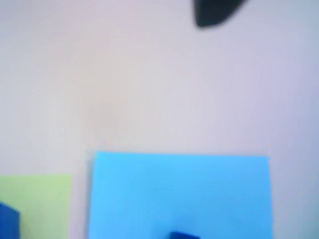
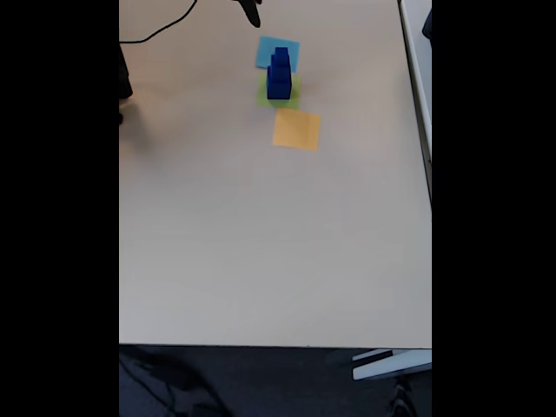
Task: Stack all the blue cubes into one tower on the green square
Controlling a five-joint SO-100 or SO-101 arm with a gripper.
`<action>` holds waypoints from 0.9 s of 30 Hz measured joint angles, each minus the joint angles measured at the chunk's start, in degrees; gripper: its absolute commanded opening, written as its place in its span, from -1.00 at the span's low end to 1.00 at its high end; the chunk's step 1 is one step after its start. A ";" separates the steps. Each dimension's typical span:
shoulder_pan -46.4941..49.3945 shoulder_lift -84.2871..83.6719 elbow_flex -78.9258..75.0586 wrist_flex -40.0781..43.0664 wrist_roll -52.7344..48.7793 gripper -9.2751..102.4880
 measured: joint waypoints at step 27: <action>-1.41 -44.03 -40.87 2.90 17.31 -0.41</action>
